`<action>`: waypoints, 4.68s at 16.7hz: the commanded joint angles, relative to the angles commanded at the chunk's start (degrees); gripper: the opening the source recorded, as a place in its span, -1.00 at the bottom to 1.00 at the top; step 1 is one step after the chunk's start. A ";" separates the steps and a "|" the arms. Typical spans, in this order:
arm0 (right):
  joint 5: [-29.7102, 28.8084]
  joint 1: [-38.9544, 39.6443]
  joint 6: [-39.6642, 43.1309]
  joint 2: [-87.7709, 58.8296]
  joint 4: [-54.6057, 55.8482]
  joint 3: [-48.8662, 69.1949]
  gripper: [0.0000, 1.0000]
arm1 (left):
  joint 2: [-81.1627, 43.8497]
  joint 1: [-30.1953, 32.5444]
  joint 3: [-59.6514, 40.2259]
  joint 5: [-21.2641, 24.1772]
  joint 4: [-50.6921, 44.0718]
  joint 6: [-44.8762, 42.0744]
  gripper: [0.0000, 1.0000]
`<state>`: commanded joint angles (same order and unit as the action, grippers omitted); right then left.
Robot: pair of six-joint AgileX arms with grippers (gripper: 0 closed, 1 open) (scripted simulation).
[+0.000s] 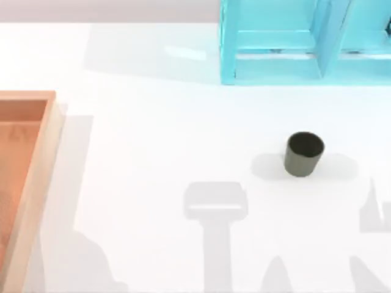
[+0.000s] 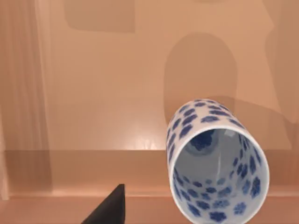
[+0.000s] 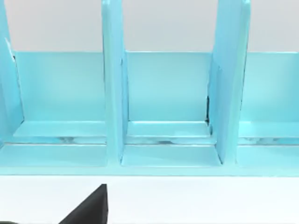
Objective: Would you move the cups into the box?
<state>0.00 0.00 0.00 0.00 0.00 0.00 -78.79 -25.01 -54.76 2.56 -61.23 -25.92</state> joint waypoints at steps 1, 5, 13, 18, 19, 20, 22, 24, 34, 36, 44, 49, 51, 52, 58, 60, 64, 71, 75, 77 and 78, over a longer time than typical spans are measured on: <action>0.00 0.00 0.00 0.00 0.00 0.00 1.00 | 0.00 0.00 0.00 0.00 0.00 0.00 1.00; 0.00 0.00 0.00 0.00 0.00 0.00 1.00 | 0.00 0.00 0.00 0.00 0.00 0.00 1.00; 0.00 0.00 0.00 0.00 0.00 0.00 1.00 | -0.67 -0.21 -13.31 0.11 -12.80 0.26 1.00; 0.00 0.00 0.00 0.00 0.00 0.00 1.00 | -0.39 0.38 -22.94 -0.02 -22.51 0.38 1.00; 0.00 0.00 0.00 0.00 0.00 0.00 1.00 | -0.37 0.40 -23.13 -0.03 -22.70 0.39 1.00; 0.00 0.00 0.00 0.00 0.00 0.00 1.00 | -0.37 0.40 -23.13 -0.03 -22.70 0.39 1.00; 0.00 0.00 0.00 0.00 0.00 0.00 1.00 | -0.43 0.20 -22.96 -0.03 -22.53 0.38 1.00; 0.00 0.00 0.00 0.00 0.00 0.00 1.00 | -1.04 0.84 -23.58 -0.30 -22.54 1.00 1.00; 0.00 0.00 0.00 0.00 0.00 0.00 1.00 | -29.59 31.33 -52.78 -8.35 -23.62 29.93 1.00; 0.00 0.00 0.00 0.00 0.00 0.00 1.00 | -36.92 40.03 -60.47 -10.41 -23.27 38.17 1.00; 0.00 0.00 0.00 0.00 0.00 0.00 1.00 | -61.01 73.65 -85.83 -18.64 -18.34 70.55 1.00; 0.00 0.00 0.00 0.00 0.00 0.00 1.00 | -67.00 82.04 -92.64 -20.82 -16.86 78.67 1.00; 0.00 0.00 0.00 0.00 0.00 0.00 1.00 | -67.00 82.04 -92.64 -20.82 -16.86 78.67 1.00; 0.00 0.00 0.00 0.00 0.00 0.00 1.00 | -67.00 82.04 -92.64 -20.82 -16.86 78.67 1.00; 0.00 0.00 0.00 0.00 0.00 0.00 1.00 | -68.31 80.72 -88.82 -20.49 -11.35 77.35 1.00; 0.00 0.00 0.00 0.00 0.00 0.00 1.00 | -69.68 80.02 -86.28 -20.31 -7.05 76.54 1.00; 0.00 0.00 0.00 0.00 0.00 0.00 1.00 | -72.05 78.72 -82.17 -19.95 -0.19 75.20 1.00; 0.00 0.00 0.00 0.00 0.00 0.00 1.00 | -72.33 78.50 -81.60 -19.88 0.65 75.02 0.70; 0.00 0.00 0.00 0.00 0.00 0.00 1.00 | -72.33 78.50 -81.60 -19.88 0.65 75.02 0.10; 0.00 0.00 0.00 0.00 0.00 0.00 1.00 | -72.33 78.50 -81.60 -19.88 0.65 75.02 -0.21; 0.00 0.00 0.00 0.00 0.00 0.00 1.00 | -72.33 78.50 -81.60 -19.88 0.65 75.02 -0.36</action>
<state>0.00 0.00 0.00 0.00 0.00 0.00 -151.11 53.49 -136.35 -17.32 -60.57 49.10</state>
